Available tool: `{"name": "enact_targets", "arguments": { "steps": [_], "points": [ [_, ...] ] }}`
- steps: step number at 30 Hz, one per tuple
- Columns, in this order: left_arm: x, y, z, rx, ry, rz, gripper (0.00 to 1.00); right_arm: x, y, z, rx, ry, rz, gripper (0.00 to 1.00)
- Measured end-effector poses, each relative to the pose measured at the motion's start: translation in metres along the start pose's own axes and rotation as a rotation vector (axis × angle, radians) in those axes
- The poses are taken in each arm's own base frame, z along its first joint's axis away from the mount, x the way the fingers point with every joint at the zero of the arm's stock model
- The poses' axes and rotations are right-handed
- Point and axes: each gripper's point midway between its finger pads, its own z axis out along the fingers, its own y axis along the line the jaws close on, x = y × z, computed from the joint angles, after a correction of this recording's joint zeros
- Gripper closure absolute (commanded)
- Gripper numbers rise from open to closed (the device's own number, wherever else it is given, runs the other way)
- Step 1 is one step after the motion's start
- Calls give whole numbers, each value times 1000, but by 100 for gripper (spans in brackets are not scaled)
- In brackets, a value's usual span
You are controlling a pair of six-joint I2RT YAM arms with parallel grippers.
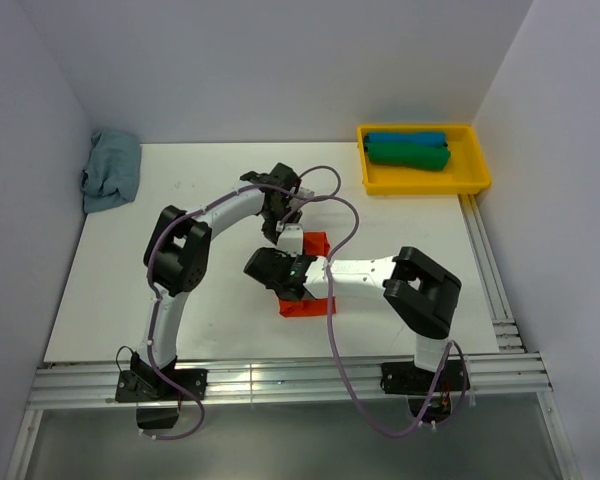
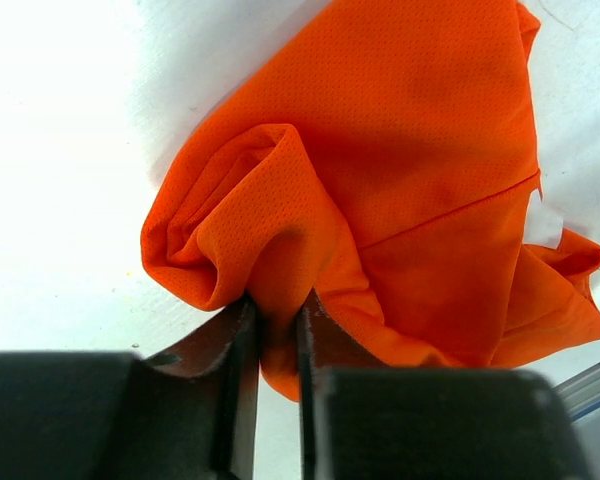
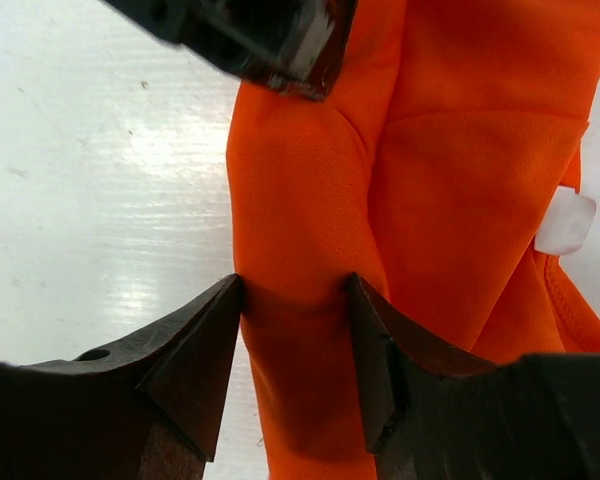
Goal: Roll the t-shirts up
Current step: Roll the tshirt
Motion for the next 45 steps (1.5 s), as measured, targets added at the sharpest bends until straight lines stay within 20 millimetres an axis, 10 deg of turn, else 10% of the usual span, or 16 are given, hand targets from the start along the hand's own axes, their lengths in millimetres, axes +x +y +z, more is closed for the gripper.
{"name": "enact_targets", "arguments": {
  "steps": [18, 30, 45],
  "points": [
    [-22, -7, -19, 50, -22, -8, 37, 21, -2, 4, 16, 8, 18, 50],
    [-21, 22, -34, 125, -79, -94, 36, 23, -21, -3, -261, 50, 303, 71],
    [-5, -2, -21, 292, -134, -70, 33, 23, -39, -5, -674, 150, 701, 72]
  ]
}}
